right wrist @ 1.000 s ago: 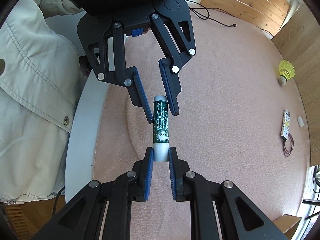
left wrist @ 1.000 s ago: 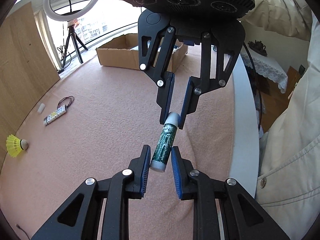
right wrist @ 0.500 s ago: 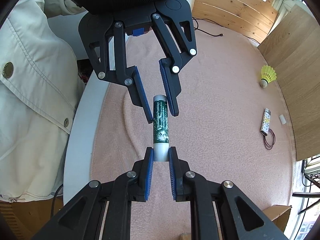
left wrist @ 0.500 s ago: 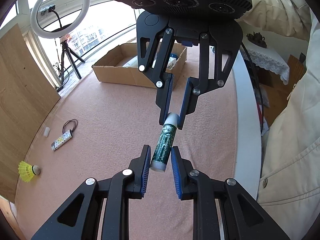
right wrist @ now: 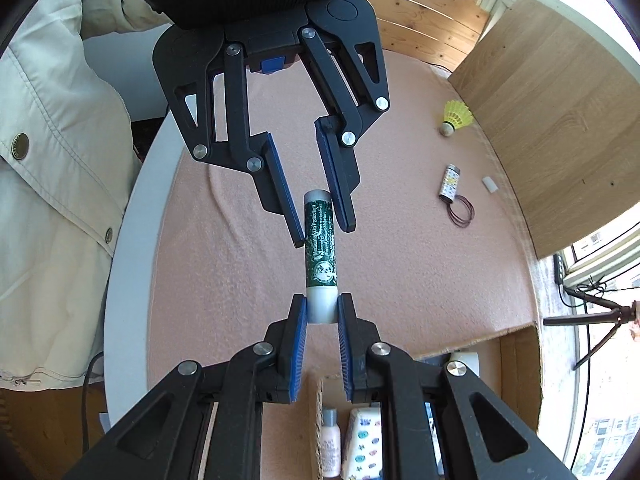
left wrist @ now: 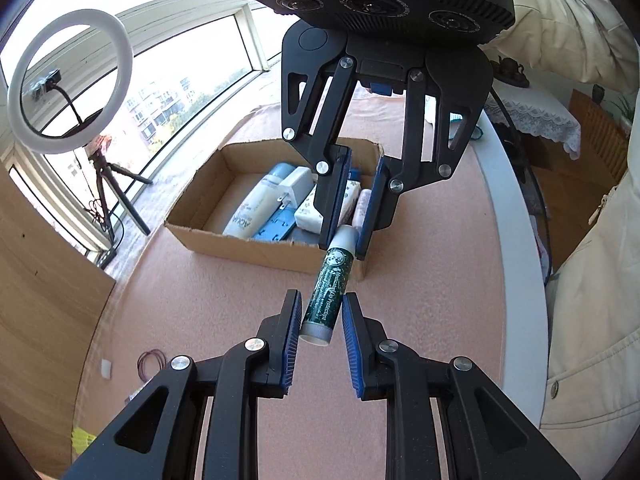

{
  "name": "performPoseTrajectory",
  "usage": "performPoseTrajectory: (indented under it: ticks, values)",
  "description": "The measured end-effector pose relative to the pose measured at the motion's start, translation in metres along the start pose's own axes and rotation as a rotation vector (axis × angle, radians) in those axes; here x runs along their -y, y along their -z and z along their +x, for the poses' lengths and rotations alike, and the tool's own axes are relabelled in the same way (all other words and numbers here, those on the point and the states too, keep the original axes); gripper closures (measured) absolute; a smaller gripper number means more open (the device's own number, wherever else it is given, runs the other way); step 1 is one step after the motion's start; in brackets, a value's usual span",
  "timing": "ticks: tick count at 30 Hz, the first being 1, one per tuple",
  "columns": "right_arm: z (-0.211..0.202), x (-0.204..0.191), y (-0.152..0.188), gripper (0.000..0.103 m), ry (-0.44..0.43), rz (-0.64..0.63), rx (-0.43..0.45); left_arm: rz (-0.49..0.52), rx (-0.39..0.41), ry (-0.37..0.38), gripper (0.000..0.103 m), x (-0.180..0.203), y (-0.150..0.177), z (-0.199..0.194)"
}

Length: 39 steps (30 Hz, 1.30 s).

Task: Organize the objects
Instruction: 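Carry the glue stick with both tools over the box, then lower the glue stick into the box and open both tools, then move both tools back toward the white patterned lighter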

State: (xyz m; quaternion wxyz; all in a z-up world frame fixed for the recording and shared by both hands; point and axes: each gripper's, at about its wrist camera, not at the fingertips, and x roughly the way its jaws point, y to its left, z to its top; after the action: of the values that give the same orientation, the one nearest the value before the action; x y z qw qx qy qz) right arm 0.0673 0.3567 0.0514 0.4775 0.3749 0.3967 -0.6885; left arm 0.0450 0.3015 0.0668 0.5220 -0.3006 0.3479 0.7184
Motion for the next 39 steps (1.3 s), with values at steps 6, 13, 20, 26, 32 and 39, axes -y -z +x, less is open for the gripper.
performPoseTrajectory:
  ticks: [6, 13, 20, 26, 32, 39]
  values:
    - [-0.021, 0.017, 0.048, 0.089, 0.041, 0.051, -0.003, 0.04, 0.002, 0.023, 0.08, -0.003, -0.054, 0.039]
    - [-0.034, 0.029, 0.096, 0.089, 0.06, 0.105, 0.0, 0.057, -0.002, 0.062, 0.08, -0.004, -0.097, 0.081]
    - [-0.027, 0.032, 0.124, 0.069, 0.078, 0.181, -0.023, 0.016, 0.006, -0.066, 0.017, -0.002, -0.107, 0.102]
    - [-0.028, 0.025, 0.129, 0.063, 0.104, 0.239, -0.041, -0.053, 0.01, -0.093, 0.016, -0.012, -0.087, 0.095]
    - [-0.025, 0.024, 0.111, 0.061, 0.132, 0.252, -0.064, -0.111, 0.019, -0.123, 0.015, -0.02, -0.046, 0.066]
    - [-0.011, 0.021, 0.064, 0.057, 0.147, 0.211, -0.085, -0.196, 0.025, -0.185, 0.012, -0.023, 0.01, 0.028]
